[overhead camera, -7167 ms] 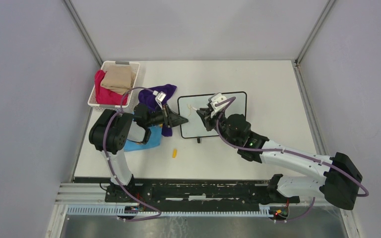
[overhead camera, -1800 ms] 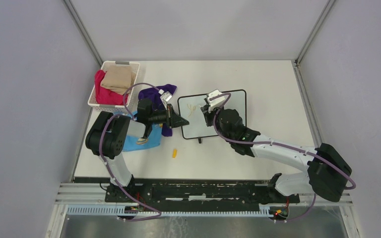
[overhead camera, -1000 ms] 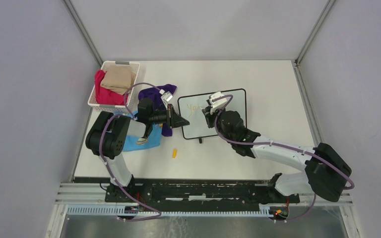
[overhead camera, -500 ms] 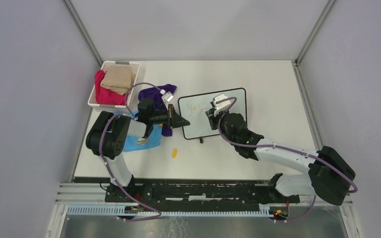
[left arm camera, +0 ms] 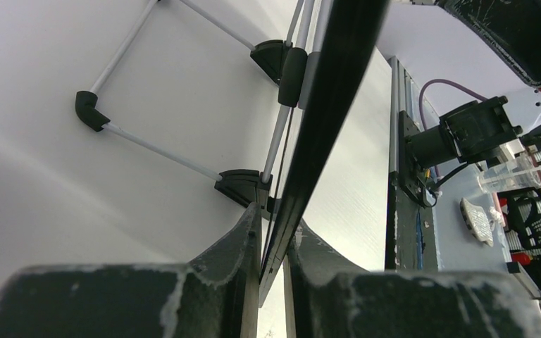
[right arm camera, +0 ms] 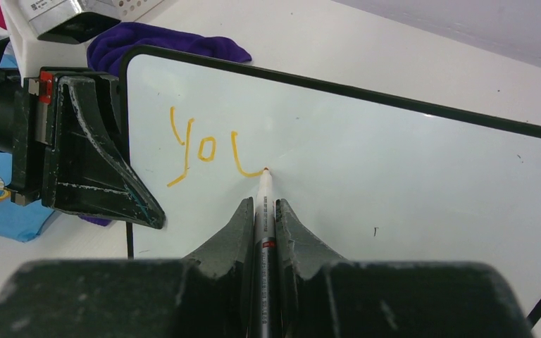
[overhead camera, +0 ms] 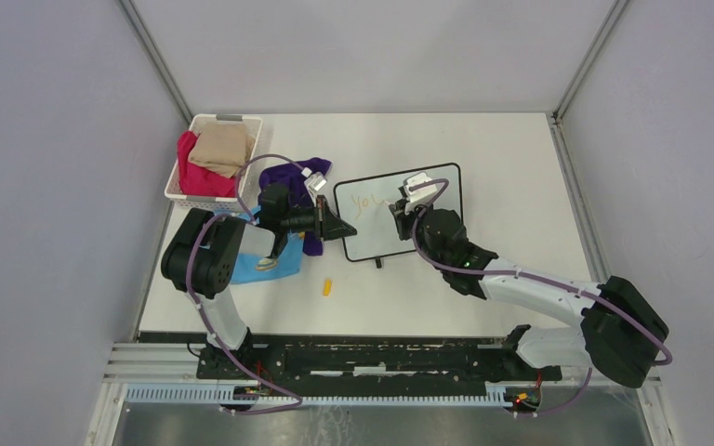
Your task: Write a sentence on the whiteboard
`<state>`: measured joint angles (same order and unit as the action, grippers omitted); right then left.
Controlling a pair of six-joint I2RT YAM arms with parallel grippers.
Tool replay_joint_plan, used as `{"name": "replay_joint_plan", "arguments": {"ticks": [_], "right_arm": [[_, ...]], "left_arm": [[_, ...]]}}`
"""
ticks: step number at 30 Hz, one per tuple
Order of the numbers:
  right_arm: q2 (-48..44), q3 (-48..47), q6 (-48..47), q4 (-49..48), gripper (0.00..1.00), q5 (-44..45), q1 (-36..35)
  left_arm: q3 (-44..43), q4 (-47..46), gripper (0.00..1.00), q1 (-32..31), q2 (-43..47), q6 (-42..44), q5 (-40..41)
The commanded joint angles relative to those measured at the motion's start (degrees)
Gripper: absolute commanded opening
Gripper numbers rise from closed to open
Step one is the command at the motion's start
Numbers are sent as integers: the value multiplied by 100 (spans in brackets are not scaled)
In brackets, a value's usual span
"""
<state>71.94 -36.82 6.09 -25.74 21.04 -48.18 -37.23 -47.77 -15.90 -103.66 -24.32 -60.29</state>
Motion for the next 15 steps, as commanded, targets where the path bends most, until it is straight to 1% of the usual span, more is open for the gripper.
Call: {"name": "replay_joint_plan", "arguments": {"ticks": [1,8,15], "right_arm": [[34,-352,-124,-82,0,185,87],[148,-613,-169,-46,0,145,127],[182,-668,-152,-28,0,93,141]], "left_arm": [[-17,632,2,-62,-25,418,263],[-28,687,2,-80,-23,458,274],[-64,808,2,-97,-7,540,292]]}}
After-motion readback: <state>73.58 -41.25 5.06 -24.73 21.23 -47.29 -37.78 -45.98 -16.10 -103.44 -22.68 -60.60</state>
